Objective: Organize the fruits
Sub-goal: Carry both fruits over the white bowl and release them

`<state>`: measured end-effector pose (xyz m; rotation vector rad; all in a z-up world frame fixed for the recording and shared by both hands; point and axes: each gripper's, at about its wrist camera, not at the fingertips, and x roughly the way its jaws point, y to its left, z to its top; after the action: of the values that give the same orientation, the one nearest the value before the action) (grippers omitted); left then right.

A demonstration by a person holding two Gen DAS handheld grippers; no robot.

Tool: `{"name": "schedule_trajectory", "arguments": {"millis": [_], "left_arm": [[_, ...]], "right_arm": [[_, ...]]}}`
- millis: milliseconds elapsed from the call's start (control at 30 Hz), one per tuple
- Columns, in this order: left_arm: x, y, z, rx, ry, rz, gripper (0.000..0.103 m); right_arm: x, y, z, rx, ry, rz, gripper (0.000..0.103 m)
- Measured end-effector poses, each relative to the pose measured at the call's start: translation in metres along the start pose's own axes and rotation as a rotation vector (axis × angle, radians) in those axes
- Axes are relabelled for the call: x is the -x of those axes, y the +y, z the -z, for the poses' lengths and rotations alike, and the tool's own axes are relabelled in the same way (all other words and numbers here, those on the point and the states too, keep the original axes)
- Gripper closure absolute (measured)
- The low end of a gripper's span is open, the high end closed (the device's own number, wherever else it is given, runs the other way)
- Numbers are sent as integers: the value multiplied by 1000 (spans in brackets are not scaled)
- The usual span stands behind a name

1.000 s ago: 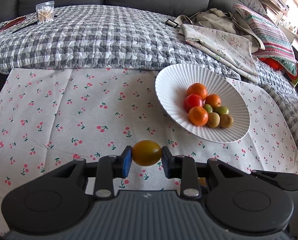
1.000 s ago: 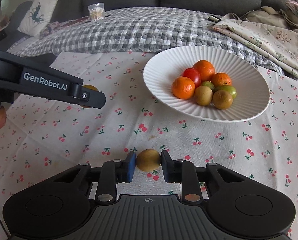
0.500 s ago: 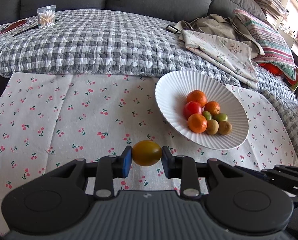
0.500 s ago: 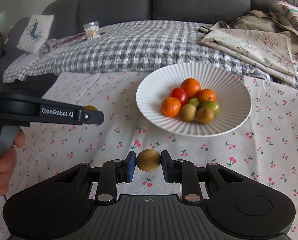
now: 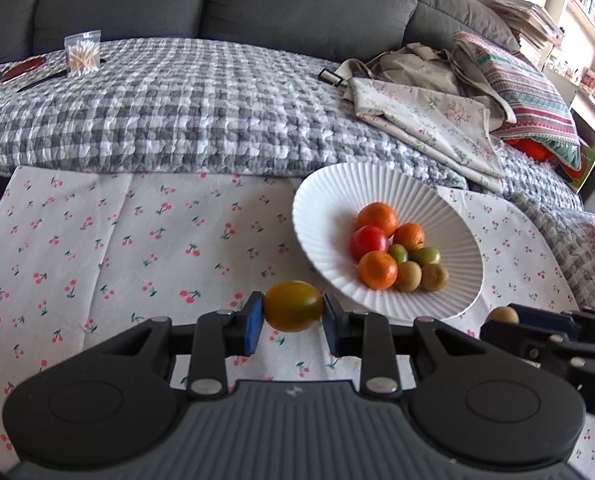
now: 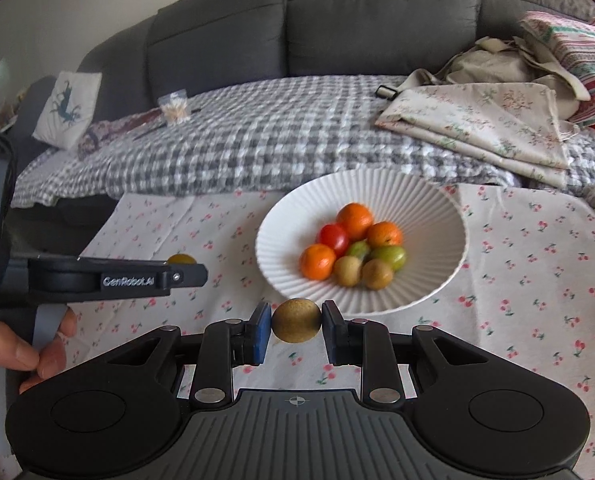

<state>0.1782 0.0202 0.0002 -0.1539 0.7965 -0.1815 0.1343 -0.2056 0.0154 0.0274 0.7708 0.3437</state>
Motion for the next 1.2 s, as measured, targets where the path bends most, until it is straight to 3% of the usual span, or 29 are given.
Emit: {"name": "schedule_trajectory", "arguments": {"millis": [367, 667, 933, 1200], "left_arm": [[-19, -22, -8, -62, -26, 28, 74], [-46, -33, -20, -112, -37, 32, 74], [-76, -36, -26, -135, -20, 37, 73], [-85, -40, -26, -150, -25, 46, 73]], "right_arm": [[8, -47, -15, -95, -46, 51, 78], [-11, -71, -21, -124, -40, 97, 78], [-43, -79, -18, -85, 0, 162, 78], [-62, -80, -19, -66, 13, 169, 78]]}}
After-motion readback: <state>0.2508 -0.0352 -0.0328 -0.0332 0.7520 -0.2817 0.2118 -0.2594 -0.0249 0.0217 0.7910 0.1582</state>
